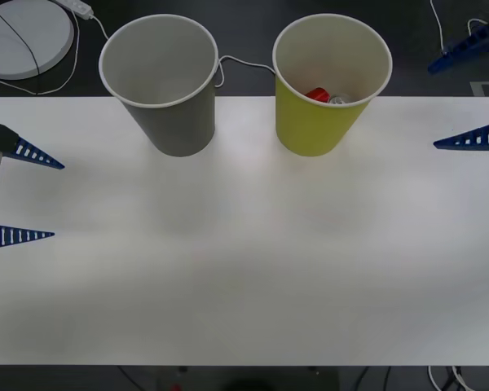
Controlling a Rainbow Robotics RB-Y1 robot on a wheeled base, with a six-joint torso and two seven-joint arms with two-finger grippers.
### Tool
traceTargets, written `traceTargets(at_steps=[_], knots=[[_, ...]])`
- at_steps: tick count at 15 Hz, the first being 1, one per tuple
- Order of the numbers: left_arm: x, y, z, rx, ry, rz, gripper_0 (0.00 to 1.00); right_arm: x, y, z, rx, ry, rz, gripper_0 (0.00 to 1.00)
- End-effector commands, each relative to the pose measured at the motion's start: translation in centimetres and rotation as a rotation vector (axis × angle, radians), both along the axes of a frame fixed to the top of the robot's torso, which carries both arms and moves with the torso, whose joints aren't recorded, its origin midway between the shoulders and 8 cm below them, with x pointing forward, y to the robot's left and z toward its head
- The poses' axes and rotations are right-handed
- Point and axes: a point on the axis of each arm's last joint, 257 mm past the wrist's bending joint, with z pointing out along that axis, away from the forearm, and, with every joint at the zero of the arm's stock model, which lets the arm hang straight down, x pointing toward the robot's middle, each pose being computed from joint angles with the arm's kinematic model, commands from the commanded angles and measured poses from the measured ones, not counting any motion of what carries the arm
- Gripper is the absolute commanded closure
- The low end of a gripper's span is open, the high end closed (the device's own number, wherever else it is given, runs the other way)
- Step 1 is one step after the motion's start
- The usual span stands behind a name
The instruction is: Put the can into the green bin and the plastic bottle into the gray bin
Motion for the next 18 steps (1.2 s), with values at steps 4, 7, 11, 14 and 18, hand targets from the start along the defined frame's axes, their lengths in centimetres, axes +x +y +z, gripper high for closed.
traceTargets(at_steps=[4,7,11,14,18], knots=[[0.0,0.0,0.0,0.000,0.000,0.000,0.00,-2.3,-2.2,-3.8,-0.005,-0.058,0.101,0.00],[0.0,0.0,0.0,0.000,0.000,0.000,0.00,-3.5,-3.3,-6.3,-0.001,-0.048,0.092,0.00],[0.0,0.0,0.0,0.000,0.000,0.000,0.00,-4.3,-4.4,-8.4,-0.020,-0.053,0.049,0.00],[0.0,0.0,0.0,0.000,0.000,0.000,0.00,-4.8,-5.4,-10.5,-0.012,-0.040,0.019,0.00],[0.0,0.0,0.0,0.000,0.000,0.000,0.00,-5.7,-5.9,-12.2,-0.016,-0.068,-0.010,0.00]])
